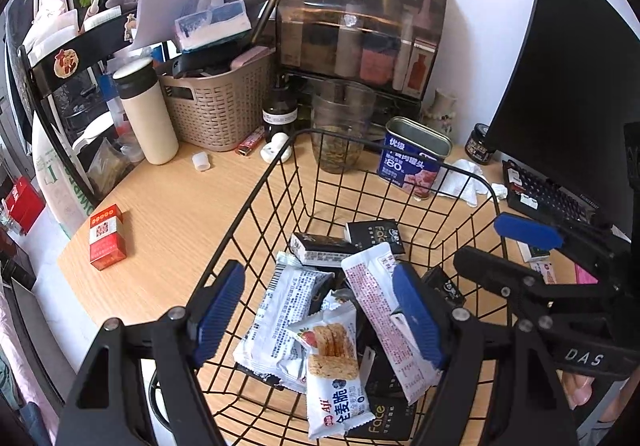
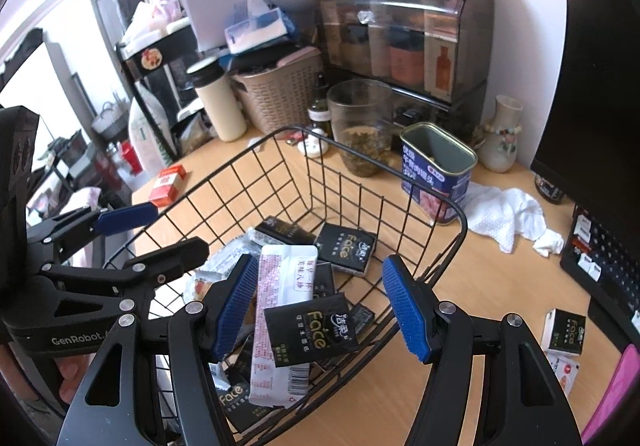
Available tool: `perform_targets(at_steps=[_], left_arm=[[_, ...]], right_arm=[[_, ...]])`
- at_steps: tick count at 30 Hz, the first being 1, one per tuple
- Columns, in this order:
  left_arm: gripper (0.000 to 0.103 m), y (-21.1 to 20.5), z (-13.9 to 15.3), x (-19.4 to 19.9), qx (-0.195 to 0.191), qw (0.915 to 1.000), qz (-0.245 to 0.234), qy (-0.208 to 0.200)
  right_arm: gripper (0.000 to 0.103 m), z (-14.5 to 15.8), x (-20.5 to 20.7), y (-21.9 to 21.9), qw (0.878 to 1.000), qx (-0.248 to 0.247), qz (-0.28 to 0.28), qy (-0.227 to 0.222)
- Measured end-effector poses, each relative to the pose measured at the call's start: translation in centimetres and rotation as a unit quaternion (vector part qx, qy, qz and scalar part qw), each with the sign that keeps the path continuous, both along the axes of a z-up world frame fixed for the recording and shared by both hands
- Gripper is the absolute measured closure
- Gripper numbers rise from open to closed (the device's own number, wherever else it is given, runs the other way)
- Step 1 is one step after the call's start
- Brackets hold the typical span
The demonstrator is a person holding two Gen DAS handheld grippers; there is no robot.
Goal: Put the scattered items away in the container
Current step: 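Move both tools back from the basket to the remaining desk items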
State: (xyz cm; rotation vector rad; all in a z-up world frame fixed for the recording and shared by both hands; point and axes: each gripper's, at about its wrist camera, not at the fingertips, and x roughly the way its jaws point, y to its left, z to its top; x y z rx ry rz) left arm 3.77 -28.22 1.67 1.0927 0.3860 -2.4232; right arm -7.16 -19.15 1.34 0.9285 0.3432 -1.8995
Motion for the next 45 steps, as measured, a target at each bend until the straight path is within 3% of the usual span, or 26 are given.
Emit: perform_targets(at_steps=[5, 8, 12, 16, 22, 26, 34, 38, 45], left_arm=[[0.024, 0.1, 0.4, 0.0, 0.003, 1.0, -0.002, 0.003], [0.024, 1.0, 1.6, 0.1, 0.018, 0.9994, -0.002, 0.029], [0.024, 5.2, 2.2, -1.9, 0.03, 0.9974, -0.056, 0.032], [0.024, 11.6, 1.9, -5.1, 0.019, 0.9918, -0.125, 0.018], [0.024, 20.7, -1.6, -10.7, 0.019, 0.9743, -0.223, -0.029], [0.024, 23.4, -6.0, -14.5, 0.026, 0.9682, -0.236, -0.08], [0.024, 23.2, -10.5, -17.5, 0.031, 0.9638, -0.232, -0.128], [0.024, 21.9, -11.2, -18.7, 0.022, 0.9666, -0.217, -0.135], [0.024, 18.8, -11.8, -19.6, 0.041, 0.9708, -0.193, -0.136]], right_arm=[[0.039, 0.2, 0.0, 0.1, 1.0, 0.003, -0.001, 0.002], [0.039, 1.4, -0.3, 1.5, 1.0, 0.0, -0.009, 0.014], [0.039, 3.0, -2.4, 6.1, 0.998, 0.005, -0.053, 0.042], [0.039, 1.7, -5.5, 12.5, 0.987, 0.065, -0.127, 0.08], [0.039, -2.1, -9.0, 22.0, 0.974, 0.096, -0.199, 0.045], [0.039, -4.6, -10.3, 25.5, 0.97, 0.107, -0.217, 0.023], [0.039, -8.8, -13.0, 25.9, 0.97, 0.114, -0.215, -0.018], [0.039, -9.2, -14.4, 23.9, 0.97, 0.117, -0.21, -0.02], [0.039, -10.1, -16.1, 18.8, 0.971, 0.136, -0.194, -0.017]])
